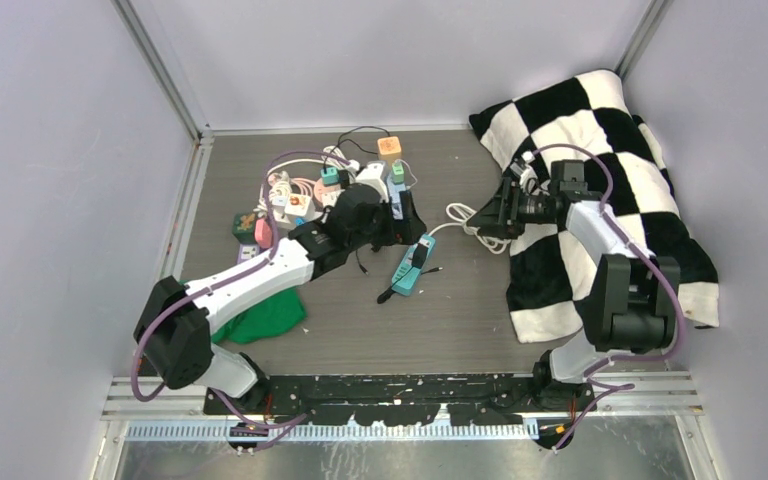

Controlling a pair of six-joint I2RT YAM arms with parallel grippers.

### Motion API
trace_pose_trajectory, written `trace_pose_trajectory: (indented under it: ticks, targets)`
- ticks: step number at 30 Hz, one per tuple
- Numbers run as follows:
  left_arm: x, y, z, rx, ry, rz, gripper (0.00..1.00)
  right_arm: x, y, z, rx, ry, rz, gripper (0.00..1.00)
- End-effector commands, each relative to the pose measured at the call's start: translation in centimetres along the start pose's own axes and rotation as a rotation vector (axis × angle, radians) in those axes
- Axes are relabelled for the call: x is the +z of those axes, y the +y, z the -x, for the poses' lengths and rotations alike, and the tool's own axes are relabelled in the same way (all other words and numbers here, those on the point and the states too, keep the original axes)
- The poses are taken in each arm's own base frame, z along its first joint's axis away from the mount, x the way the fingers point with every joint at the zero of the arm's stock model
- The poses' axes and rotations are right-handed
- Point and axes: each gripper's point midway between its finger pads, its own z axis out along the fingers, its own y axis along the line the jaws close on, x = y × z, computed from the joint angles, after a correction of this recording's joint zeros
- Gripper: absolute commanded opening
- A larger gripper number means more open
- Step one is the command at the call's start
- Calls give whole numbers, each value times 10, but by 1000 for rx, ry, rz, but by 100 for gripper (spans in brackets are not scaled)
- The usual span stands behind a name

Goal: Pull the plug off the socket
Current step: Place the socket at the center of the board, then remove the plug from the socket.

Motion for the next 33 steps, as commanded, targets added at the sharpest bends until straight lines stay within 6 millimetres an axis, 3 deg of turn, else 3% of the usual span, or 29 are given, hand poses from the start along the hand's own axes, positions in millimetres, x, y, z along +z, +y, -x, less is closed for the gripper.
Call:
trace_pose_trajectory:
  ticks: [1, 7, 11, 19, 33]
  targets:
    - [8, -9, -12, 121, 26, 56, 87, 15, 10, 17, -10, 21, 3, 58]
    - [25, -4, -29, 205, 84, 173, 84, 53, 2, 7, 20, 106, -44, 26]
    - [38, 0, -35, 229, 90, 190, 76, 75, -5, 9, 83, 142, -54, 15]
    - [58, 2, -43, 261, 124, 205, 63, 109, -16, -5, 116, 229, -83, 11]
    - [80, 13, -63, 312, 184, 231, 49, 136, -33, -25, 110, 316, -154, 11]
